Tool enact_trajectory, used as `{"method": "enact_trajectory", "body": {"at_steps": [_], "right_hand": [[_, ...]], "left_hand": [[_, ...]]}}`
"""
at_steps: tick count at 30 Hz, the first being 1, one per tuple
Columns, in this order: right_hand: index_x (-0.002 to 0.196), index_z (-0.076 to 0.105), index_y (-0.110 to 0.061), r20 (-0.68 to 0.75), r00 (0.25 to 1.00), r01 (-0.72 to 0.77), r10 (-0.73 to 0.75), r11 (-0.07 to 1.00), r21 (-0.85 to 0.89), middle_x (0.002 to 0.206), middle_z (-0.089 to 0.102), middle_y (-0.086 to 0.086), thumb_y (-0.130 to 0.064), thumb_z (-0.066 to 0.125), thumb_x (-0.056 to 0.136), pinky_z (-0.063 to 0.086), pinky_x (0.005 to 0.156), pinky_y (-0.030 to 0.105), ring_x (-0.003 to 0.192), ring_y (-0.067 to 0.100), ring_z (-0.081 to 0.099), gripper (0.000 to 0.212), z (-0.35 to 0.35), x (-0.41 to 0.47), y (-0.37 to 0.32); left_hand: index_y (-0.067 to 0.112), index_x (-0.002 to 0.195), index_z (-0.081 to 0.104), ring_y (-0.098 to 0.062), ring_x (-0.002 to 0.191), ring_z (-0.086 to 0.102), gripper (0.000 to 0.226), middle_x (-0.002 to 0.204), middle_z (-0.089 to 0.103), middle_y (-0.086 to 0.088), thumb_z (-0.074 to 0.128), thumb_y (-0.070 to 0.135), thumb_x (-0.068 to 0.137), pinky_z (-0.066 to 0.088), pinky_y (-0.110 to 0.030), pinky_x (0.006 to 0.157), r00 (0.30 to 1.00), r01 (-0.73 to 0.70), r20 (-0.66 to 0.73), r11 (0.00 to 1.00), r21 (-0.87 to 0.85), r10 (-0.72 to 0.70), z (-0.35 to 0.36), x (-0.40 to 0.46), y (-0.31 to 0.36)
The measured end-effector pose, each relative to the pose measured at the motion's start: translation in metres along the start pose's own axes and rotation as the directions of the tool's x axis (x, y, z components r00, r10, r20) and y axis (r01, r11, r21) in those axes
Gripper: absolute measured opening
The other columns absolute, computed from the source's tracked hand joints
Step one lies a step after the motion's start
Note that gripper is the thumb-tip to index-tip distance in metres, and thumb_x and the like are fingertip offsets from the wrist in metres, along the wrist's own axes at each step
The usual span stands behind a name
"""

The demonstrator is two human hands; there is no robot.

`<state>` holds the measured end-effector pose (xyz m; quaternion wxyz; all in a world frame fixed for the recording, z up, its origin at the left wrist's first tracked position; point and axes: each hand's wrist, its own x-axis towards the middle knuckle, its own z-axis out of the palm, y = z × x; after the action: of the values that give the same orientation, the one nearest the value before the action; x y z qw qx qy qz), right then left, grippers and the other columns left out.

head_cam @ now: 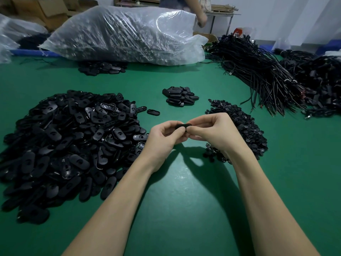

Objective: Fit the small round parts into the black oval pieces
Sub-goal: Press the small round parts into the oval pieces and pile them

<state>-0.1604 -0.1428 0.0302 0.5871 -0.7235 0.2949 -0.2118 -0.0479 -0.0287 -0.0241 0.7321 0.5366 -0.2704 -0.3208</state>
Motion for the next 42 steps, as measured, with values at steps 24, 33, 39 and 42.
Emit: {"method": "enact_trajectory", "body": {"at_steps": [24, 33, 39, 42], "right_hand": [[0.081, 0.08, -0.02, -0.201, 0.934, 0.245, -0.296, 0.939, -0.242, 0.075, 0.077, -0.01, -0.007, 0.08, 0.083, 0.057, 0.07, 0.016, 0.068, 0.002, 0.074, 0.013, 0.015, 0.003, 0.01], [0.084, 0.08, -0.017, -0.183, 0.963, 0.17, -0.197, 0.973, -0.153, 0.072, 0.078, -0.004, -0.005, 0.079, 0.086, 0.062, 0.066, 0.025, 0.069, 0.011, 0.076, 0.013, 0.012, 0.004, 0.013], [0.082, 0.077, -0.016, -0.142, 0.983, 0.105, -0.118, 0.99, -0.097, 0.074, 0.078, -0.001, -0.006, 0.076, 0.088, 0.06, 0.062, 0.022, 0.072, 0.012, 0.077, 0.011, 0.012, 0.004, 0.012], [0.086, 0.077, -0.009, -0.106, 0.994, 0.018, -0.005, 0.993, 0.119, 0.073, 0.076, 0.0, -0.005, 0.076, 0.09, 0.058, 0.062, 0.02, 0.069, 0.009, 0.073, 0.005, 0.007, 0.003, 0.012]], "left_hand": [[0.006, 0.095, 0.073, -0.02, 0.09, 0.076, 0.007, 0.09, 0.079, -0.01, 0.071, 0.0, 0.09, 0.057, -0.02, 0.078, 0.976, -0.018, -0.216, 0.989, -0.15, -0.015, 0.011, 0.002, 0.0], [0.002, 0.11, 0.072, -0.021, 0.096, 0.076, 0.017, 0.099, 0.078, -0.009, 0.062, 0.001, 0.097, 0.058, -0.021, 0.08, 0.991, 0.002, -0.133, 0.991, -0.133, -0.02, 0.01, 0.001, 0.0], [0.001, 0.115, 0.071, -0.021, 0.09, 0.077, 0.021, 0.095, 0.079, -0.006, 0.064, 0.002, 0.096, 0.058, -0.02, 0.076, 0.988, -0.005, -0.157, 0.996, -0.093, -0.009, 0.012, -0.001, 0.0], [0.0, 0.118, 0.07, -0.024, 0.094, 0.076, 0.023, 0.1, 0.078, -0.008, 0.063, 0.005, 0.097, 0.059, -0.022, 0.078, 0.992, 0.005, -0.123, 0.994, -0.105, -0.018, 0.012, -0.001, 0.002]]}}
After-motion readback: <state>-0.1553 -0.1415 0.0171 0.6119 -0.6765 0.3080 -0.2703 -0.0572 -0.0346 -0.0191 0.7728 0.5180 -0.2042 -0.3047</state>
